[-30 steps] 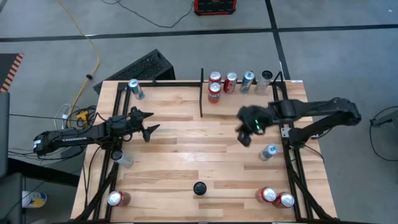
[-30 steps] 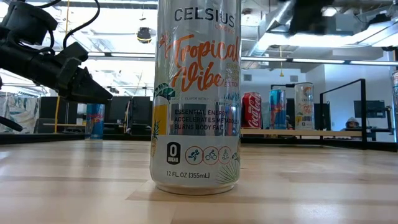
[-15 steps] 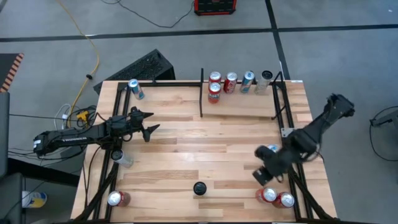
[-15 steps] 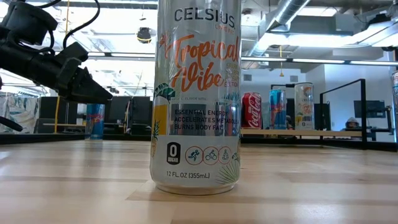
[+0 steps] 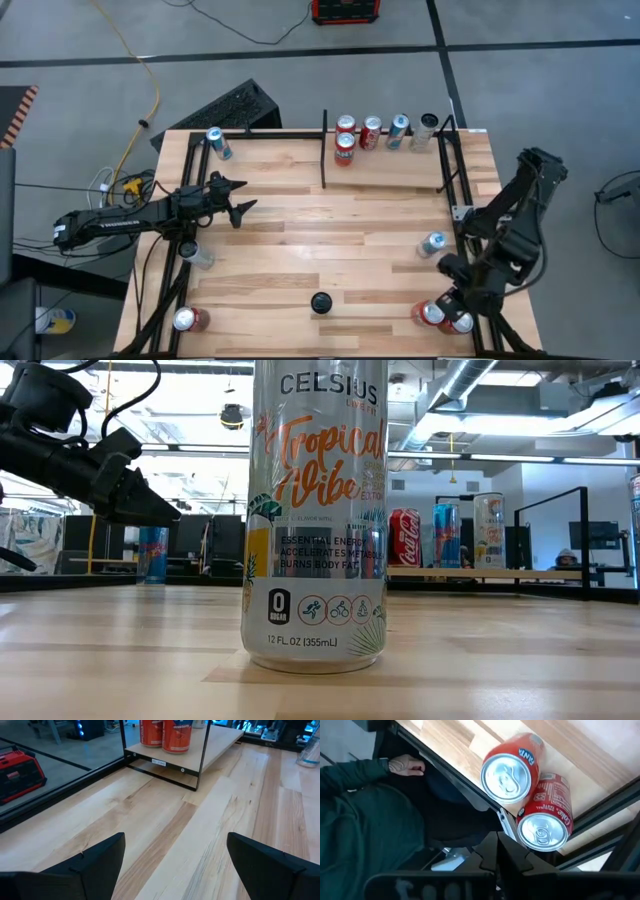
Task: Place canned beverage on shelf
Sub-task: Put the right red-white soda can on the shelf aligned with the other red-white soda can
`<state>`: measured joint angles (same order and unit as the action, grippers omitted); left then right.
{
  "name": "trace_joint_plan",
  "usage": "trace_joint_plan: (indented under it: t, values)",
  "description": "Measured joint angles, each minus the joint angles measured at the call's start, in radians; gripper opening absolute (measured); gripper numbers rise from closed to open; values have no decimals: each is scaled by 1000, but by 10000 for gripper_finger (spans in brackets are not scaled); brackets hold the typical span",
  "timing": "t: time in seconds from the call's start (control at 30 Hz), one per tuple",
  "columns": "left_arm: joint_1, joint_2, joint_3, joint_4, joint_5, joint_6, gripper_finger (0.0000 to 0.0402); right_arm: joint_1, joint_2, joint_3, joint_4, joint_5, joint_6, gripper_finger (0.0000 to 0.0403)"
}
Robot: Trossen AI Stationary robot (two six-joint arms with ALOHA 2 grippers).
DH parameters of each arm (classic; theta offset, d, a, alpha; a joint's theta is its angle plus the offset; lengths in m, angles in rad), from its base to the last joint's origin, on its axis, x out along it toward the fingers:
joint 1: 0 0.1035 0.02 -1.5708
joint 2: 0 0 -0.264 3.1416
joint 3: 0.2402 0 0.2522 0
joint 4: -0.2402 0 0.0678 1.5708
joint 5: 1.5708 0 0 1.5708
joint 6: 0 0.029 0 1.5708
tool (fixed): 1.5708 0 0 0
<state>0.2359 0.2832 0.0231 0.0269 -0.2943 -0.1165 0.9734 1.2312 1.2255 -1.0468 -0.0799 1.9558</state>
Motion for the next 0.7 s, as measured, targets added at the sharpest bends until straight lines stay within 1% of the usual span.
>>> trace_joint_plan:
  t: [0.1,0.17,0.3,0.37,0.53,0.63,0.7]
  values:
    - [0,0,0,0,0,0,334,24,0,0,0,4,-28,30]
    - [0,0,0,0,0,0,334,36,0,0,-5,27,-65,29]
    - [0,0,0,0,0,0,334,43,0,0,-7,137,-182,31]
    - [0,0,0,0,0,0,334,42,0,0,-7,174,-229,32]
    - [0,0,0,0,0,0,334,47,0,0,-8,194,-262,30]
    - [0,0,0,0,0,0,334,56,0,0,-21,237,-274,29]
    - [0,0,0,0,0,0,334,56,8,0,-19,284,-302,30]
